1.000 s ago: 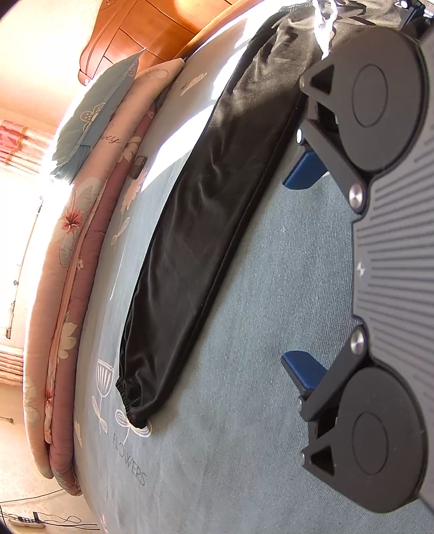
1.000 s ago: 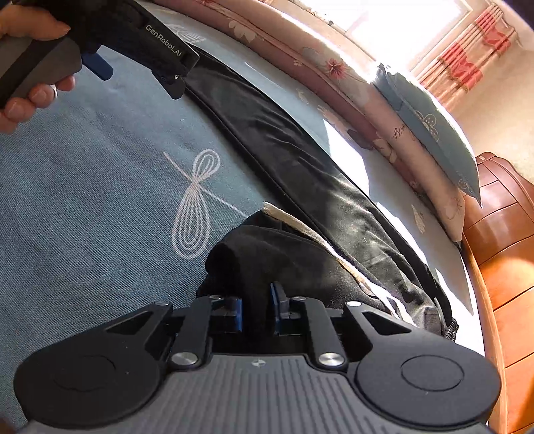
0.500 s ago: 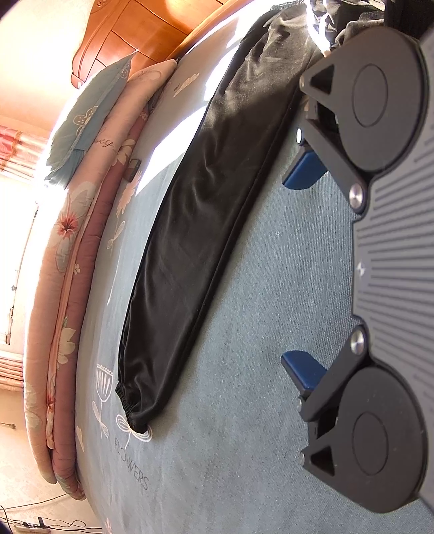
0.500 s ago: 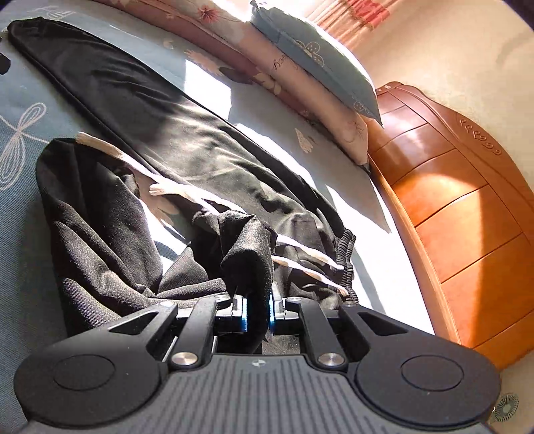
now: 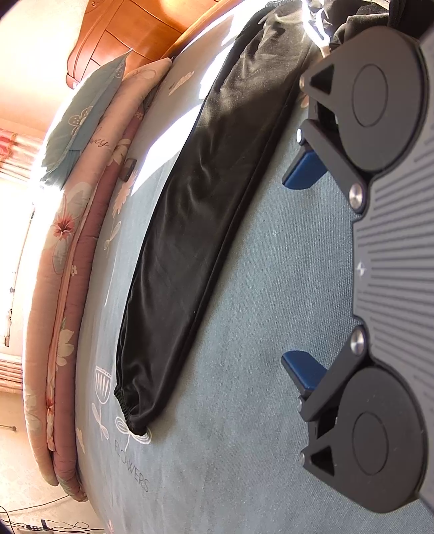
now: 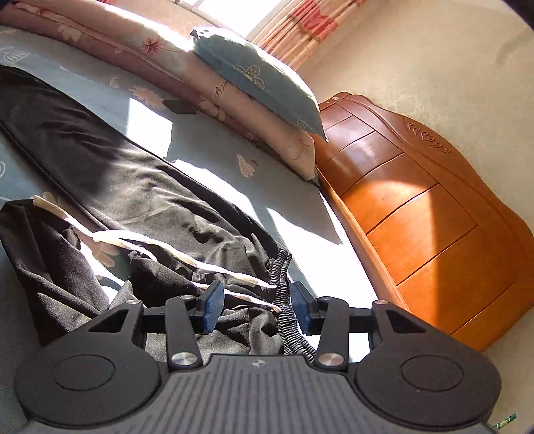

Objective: Fold clothes

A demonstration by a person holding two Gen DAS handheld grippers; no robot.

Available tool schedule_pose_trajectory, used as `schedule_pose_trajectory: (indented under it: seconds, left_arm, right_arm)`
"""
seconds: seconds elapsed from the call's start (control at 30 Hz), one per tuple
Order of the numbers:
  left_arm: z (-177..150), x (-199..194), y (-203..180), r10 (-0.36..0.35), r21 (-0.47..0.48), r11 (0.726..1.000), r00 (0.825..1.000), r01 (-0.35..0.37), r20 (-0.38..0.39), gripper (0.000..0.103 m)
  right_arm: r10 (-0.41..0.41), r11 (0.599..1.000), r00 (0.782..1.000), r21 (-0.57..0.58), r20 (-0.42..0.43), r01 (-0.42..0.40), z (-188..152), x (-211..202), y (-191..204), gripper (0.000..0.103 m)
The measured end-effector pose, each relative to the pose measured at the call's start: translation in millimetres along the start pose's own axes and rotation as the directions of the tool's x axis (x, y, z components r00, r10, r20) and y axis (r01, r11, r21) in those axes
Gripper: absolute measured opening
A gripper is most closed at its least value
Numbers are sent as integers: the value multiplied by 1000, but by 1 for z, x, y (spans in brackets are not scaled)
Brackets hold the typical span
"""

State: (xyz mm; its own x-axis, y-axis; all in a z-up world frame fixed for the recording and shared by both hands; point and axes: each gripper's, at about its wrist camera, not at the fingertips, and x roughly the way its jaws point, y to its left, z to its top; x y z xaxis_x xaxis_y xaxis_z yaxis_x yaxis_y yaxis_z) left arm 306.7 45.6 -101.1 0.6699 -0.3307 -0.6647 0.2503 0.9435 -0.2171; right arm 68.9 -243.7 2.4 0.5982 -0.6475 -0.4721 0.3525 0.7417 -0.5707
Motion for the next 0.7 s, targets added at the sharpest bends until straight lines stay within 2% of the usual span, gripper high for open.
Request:
schedule_pose_trajectory:
  seconds: [0.1, 0.23, 0.37, 0.5, 0.7]
  left_arm:
    - [0, 1, -1, 4, 3, 1000, 1000, -4, -4, 102]
    - [-2, 1, -1, 2, 8, 1000, 1000, -2, -7, 102]
    - [-3, 2, -2, 2, 12, 1000, 1000, -2, -13, 102]
    - [-3, 3, -5, -2, 17, 1000, 1000, 3, -19, 102]
    - [-5, 3, -9, -39, 27, 999, 999, 40, -32, 102]
  right_arm:
    - [149, 989, 986, -30, 77, -147, 8, -22, 20, 59]
    - [361, 927, 927, -146, 96, -346, 10, -34, 81, 62]
    - [407, 889, 912, -252, 56, -382, 7, -27, 135, 62]
    - [399, 871, 917, -323, 23, -371, 2, -19, 166, 62]
    - [375, 874, 927, -332, -1, -354, -3, -2, 176, 64]
